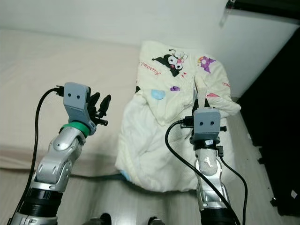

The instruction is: Clean up the room

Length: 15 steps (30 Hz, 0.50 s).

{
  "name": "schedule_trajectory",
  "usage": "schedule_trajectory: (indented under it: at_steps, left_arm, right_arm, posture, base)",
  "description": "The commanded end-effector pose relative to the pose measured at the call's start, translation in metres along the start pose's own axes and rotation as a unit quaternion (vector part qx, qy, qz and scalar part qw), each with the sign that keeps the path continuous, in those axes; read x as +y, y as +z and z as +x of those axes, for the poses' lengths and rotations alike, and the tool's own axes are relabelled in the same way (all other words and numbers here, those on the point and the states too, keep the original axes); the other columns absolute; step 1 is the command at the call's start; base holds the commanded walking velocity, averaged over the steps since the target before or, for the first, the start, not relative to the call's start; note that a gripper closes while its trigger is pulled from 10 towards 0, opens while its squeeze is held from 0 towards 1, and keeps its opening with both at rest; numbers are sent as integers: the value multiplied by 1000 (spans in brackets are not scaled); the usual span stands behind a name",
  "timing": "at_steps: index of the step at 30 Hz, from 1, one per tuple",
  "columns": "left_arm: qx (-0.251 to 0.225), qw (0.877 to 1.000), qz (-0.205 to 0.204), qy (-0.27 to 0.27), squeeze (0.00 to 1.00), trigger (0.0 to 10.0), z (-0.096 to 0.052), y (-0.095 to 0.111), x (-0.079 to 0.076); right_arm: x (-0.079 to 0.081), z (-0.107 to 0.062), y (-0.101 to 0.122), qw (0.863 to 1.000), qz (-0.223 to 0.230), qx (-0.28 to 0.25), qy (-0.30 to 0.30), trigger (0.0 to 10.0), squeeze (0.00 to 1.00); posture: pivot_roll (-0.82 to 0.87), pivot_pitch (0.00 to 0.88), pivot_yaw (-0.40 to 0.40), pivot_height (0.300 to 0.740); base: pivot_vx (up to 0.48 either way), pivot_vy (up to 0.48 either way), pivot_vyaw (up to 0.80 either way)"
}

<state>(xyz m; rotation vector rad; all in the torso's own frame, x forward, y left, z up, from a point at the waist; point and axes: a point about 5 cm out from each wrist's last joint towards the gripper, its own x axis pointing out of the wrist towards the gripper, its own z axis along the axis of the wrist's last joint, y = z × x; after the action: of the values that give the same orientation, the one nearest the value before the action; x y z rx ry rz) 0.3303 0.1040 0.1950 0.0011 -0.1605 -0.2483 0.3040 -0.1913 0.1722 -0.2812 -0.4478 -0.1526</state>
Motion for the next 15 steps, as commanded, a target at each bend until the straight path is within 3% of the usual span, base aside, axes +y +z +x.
schedule_trajectory:
  at_steps: [1,8,15]
  left_arm:
    - [5,1000,2,-3,0,10000,-1,-4,-1]
    - [5,1000,3,-2,0,10000,-1,-4,-1]
    - [7,1000,4,-4,0,10000,0,-4,-1]
  right_arm:
    - [-4,1,0,1000,6,-3,-9,10000,0]
    - [-3,2,1,1000,11,-5,-7,10000,0]
    - [-6,4,1,999,45,4,-20,10000,0]
  posture:
    - [-3,108,-10,740]
    - [1,108,-7,740]
    - [1,103,-6,740]
  base:
    - [-319,0,0]
    - [-319,0,0]
    - [0,0,0]
